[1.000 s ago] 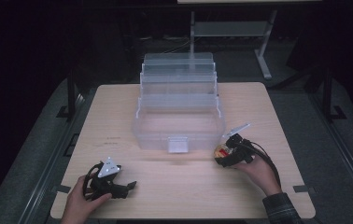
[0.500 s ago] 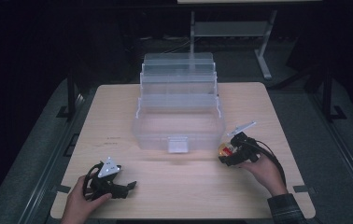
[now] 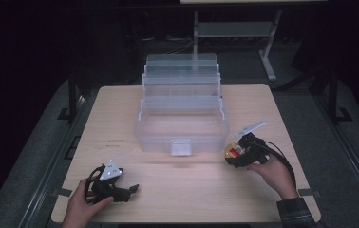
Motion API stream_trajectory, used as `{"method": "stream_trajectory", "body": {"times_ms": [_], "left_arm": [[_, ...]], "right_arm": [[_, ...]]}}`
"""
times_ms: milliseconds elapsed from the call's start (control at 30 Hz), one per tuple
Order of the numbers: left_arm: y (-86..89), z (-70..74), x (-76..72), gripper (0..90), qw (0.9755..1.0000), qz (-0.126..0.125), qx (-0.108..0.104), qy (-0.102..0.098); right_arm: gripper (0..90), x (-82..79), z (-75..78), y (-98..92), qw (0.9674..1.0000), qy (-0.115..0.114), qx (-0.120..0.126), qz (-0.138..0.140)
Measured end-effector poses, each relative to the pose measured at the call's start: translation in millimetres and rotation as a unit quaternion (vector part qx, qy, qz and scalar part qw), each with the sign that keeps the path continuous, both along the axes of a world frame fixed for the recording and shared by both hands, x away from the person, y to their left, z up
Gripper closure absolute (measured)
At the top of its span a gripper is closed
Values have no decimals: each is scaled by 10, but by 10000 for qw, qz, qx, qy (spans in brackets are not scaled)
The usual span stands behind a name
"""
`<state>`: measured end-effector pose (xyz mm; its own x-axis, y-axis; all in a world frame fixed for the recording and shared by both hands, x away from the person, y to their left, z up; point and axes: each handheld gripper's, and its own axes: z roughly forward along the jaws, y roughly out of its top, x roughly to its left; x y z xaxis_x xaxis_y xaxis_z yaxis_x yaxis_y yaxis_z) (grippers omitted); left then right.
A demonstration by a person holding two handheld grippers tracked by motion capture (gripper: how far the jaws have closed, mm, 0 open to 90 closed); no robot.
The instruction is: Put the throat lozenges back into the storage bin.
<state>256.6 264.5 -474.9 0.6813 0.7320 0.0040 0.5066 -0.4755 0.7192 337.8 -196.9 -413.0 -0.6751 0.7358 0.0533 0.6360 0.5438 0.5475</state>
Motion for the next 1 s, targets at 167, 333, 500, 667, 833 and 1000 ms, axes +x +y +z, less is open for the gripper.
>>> {"method": "stream_trajectory", "body": {"times_ms": [167,333,500,667,833,1000], "left_arm": [[0,0,0,109,10000,-1,2,1],[0,0,0,109,10000,0,2,1],[0,0,0,109,10000,-1,3,1],[0,0,0,109,10000,-1,1,1],[0,0,0,109,10000,-1,2,0],[0,0,0,109,10000,-1,2,0]], "right_arm": [[199,-8,44,-23,10000,-45,30,-21],[199,-14,106,-55,9999,-83,51,-36],[199,-19,157,-73,9999,-121,65,-31],[199,-18,239,-93,9997,-209,88,-58],[199,-22,292,-97,9995,-279,131,-22],[200,-23,367,-100,9993,-330,181,-54]]}}
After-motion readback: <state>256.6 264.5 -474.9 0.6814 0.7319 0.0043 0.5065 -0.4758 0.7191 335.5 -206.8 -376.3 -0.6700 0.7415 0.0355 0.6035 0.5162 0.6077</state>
